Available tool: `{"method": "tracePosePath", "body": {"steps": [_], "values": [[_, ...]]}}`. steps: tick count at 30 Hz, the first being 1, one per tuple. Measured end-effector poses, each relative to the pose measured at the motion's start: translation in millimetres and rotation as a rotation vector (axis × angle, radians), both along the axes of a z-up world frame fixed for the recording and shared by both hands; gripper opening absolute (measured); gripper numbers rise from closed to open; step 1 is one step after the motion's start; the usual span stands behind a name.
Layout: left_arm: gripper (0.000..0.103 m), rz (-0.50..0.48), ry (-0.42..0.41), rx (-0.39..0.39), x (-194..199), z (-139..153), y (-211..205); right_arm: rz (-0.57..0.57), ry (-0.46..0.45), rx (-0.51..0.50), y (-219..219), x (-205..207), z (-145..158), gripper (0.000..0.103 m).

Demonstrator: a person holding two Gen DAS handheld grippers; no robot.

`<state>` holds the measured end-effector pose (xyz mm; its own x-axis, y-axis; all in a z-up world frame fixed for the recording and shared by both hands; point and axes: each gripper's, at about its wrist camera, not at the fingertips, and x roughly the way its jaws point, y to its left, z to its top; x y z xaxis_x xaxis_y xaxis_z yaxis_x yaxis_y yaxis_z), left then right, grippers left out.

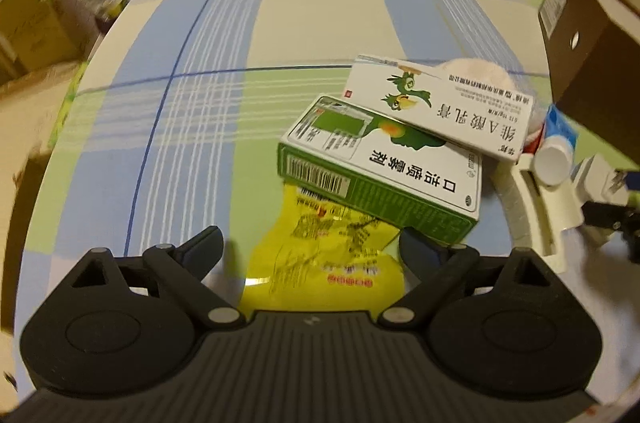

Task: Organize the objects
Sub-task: 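Grasp the white plug adapter with the right tool while the left tool grasps the yellow packet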

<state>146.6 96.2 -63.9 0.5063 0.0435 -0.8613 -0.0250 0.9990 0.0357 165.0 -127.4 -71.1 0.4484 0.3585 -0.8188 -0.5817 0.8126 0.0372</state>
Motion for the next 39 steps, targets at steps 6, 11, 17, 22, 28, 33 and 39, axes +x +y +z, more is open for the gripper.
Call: {"method": "tracePosePath", "body": {"steps": [6,11,17,22,28,33,39], "values": [[0.084,-0.036,0.012,-0.016,1,-8,3,-0.009,0.009,0.011,-1,3,-1,0.064],[0.073,-0.084,-0.006,-0.015,-6,-6,-4,-0.004,0.007,0.003,0,2,-2,0.064],[0.061,-0.058,0.017,-0.026,-17,-1,-3,-0.006,0.008,0.003,-1,2,-2,0.064],[0.057,-0.046,0.022,-0.028,-25,3,-2,-0.003,-0.001,-0.002,0,1,-2,0.064],[0.056,-0.04,0.007,-0.009,-32,13,-5,0.004,-0.018,0.007,-3,0,-2,0.063],[0.055,-0.028,-0.009,-0.005,-34,22,-5,0.014,0.002,0.023,-6,-1,1,0.062],[0.055,-0.005,-0.061,-0.026,-50,43,-6,0.003,0.001,0.067,-12,-3,16,0.062]]}}
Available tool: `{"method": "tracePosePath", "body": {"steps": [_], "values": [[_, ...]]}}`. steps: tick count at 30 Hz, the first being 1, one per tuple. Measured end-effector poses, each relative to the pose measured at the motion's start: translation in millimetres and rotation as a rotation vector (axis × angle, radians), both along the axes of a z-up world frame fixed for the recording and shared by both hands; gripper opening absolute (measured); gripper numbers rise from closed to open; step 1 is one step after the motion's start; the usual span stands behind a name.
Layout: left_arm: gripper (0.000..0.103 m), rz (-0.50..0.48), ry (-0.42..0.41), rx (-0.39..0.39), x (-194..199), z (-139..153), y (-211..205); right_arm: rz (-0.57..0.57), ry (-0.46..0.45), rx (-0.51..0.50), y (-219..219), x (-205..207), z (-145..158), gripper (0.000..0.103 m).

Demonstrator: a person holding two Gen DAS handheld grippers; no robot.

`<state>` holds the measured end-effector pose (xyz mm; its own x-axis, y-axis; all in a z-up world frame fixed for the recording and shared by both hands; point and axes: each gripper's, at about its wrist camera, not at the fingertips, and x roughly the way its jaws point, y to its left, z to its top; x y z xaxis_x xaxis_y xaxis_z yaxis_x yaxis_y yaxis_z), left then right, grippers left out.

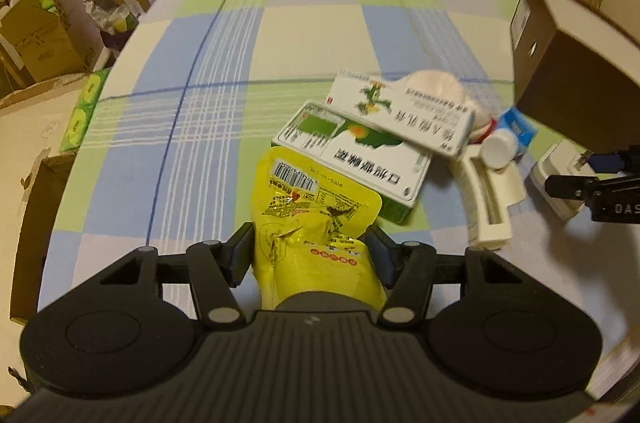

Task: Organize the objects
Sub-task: 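Grasp the white plug adapter with the right tool while the left tool grasps the yellow packet, then carry the plug adapter and yellow packet into the box and release them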

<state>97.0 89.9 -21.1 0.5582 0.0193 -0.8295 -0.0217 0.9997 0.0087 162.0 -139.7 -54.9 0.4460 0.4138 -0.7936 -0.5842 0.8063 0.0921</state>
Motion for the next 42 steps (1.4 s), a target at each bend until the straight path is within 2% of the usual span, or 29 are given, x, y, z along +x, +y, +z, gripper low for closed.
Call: {"method": "tracePosePath", "body": {"steps": [11,19,30,36,42], "values": [[0.055,-0.067,-0.071,-0.052,-8,38,-38,0.01,-0.008,0.044,-20,-27,46,0.062],[0.055,-0.159,-0.127,-0.093,-2,67,-78,-0.071,-0.03,0.076,-51,-38,81,0.062],[0.056,-0.304,-0.18,-0.139,39,94,-153,-0.276,-0.117,0.126,-110,-21,121,0.062],[0.056,-0.379,-0.199,-0.142,69,103,-195,-0.388,-0.148,0.14,-141,-6,132,0.062],[0.056,-0.441,-0.205,-0.146,101,106,-234,-0.49,-0.176,0.099,-162,17,133,0.062]]}}
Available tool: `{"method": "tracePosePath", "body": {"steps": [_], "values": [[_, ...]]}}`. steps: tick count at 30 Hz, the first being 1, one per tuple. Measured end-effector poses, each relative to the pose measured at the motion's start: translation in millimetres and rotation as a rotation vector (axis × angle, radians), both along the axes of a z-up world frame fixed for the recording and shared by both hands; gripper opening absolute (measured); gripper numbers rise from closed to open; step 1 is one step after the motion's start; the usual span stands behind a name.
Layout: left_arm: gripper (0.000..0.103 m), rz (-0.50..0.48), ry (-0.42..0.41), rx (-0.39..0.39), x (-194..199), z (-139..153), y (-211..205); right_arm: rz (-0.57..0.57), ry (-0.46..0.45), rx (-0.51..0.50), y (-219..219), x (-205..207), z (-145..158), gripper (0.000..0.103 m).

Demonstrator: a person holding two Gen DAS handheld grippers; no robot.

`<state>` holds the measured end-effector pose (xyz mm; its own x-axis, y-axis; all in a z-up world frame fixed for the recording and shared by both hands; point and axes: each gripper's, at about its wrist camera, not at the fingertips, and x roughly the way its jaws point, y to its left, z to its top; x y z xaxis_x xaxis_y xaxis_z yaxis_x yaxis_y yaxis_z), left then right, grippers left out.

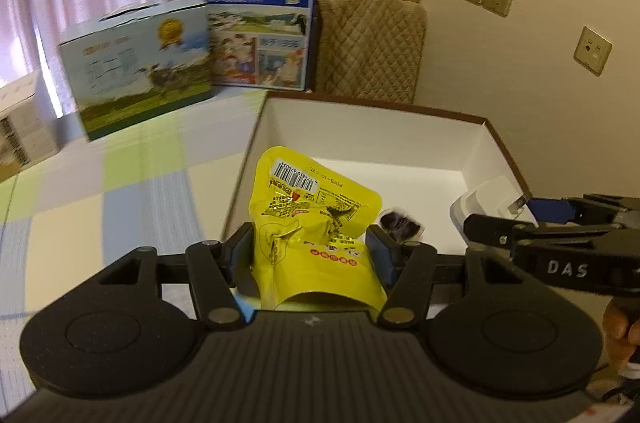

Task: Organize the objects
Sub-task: 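Carry the plug adapter and yellow packet into the box and release them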

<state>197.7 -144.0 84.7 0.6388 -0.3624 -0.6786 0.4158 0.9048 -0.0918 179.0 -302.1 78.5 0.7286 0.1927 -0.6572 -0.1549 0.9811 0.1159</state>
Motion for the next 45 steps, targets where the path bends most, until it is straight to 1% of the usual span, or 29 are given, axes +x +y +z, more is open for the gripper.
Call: {"method": "tracePosePath", "body": {"steps": [3,7,10,14,24,30,37,42,45], "values": [[0.056,-0.03,-0.005,0.004,13,-2,-16,-0.042,0.011,-0.017,-10,11,-5,0.062],[0.057,-0.053,-0.01,0.038,28,-10,-35,-0.079,0.037,-0.022,-21,25,-15,0.062],[0.056,-0.062,0.002,0.052,39,-17,-44,-0.099,0.053,-0.024,-28,36,-22,0.062],[0.057,-0.069,0.025,0.069,55,-28,-53,-0.119,0.076,-0.028,-35,52,-32,0.062],[0.057,-0.069,0.075,0.142,96,-59,-75,-0.155,0.133,-0.044,-45,94,-56,0.062],[0.058,-0.067,0.101,0.171,117,-75,-87,-0.177,0.173,-0.05,-50,106,-71,0.062],[0.059,-0.066,0.153,0.202,136,-98,-103,-0.201,0.195,-0.053,-53,116,-80,0.062],[0.063,-0.07,0.167,0.227,142,-110,-109,-0.205,0.193,-0.039,-55,117,-78,0.062],[0.071,-0.066,0.164,0.208,142,-109,-106,-0.207,0.192,-0.041,-55,117,-78,0.062]]}}
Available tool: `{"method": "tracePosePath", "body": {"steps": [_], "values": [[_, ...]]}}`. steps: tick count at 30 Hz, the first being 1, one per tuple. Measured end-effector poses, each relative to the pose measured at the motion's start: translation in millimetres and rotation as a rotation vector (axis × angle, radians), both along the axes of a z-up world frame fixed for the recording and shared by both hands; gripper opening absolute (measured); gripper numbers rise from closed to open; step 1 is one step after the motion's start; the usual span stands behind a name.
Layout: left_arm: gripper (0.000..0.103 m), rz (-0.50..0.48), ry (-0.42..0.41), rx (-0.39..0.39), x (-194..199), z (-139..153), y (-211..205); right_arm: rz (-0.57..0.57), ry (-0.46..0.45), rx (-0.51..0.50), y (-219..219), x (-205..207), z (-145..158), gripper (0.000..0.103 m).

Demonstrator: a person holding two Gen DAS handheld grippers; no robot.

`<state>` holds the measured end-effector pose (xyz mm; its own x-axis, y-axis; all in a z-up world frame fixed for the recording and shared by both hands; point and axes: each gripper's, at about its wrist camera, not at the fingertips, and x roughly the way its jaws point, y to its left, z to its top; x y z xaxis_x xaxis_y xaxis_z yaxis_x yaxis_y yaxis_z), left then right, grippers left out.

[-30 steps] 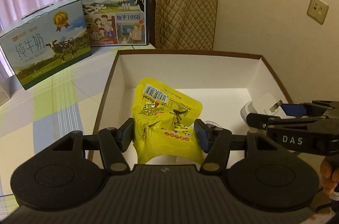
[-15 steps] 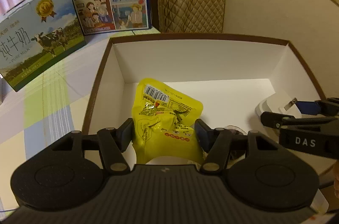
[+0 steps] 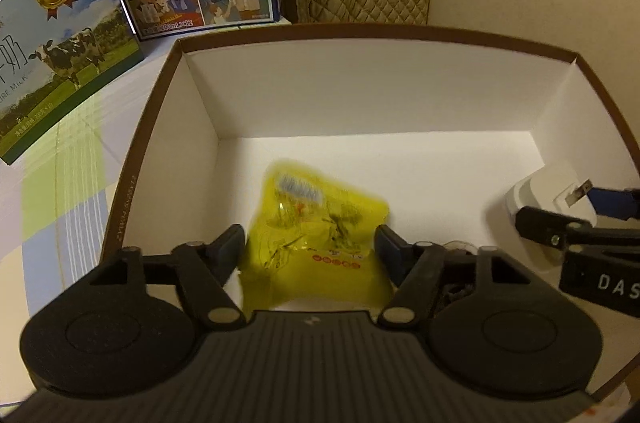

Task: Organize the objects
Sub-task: 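Carry the plug adapter and yellow packet into the box and release them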

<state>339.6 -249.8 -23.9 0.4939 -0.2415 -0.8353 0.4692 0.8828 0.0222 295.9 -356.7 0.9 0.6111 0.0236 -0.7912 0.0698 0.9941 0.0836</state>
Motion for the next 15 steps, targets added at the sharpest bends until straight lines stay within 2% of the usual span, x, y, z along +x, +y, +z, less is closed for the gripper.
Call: {"method": "tracePosePath", "body": {"steps": [3,15], "values": [[0.075,-0.003,-0.008,-0.002,0,2,2,-0.003,-0.005,-0.002,0,0,2,0.062],[0.079,-0.01,-0.04,-0.02,-10,14,10,-0.009,-0.036,0.001,-1,-2,7,0.063]]}}
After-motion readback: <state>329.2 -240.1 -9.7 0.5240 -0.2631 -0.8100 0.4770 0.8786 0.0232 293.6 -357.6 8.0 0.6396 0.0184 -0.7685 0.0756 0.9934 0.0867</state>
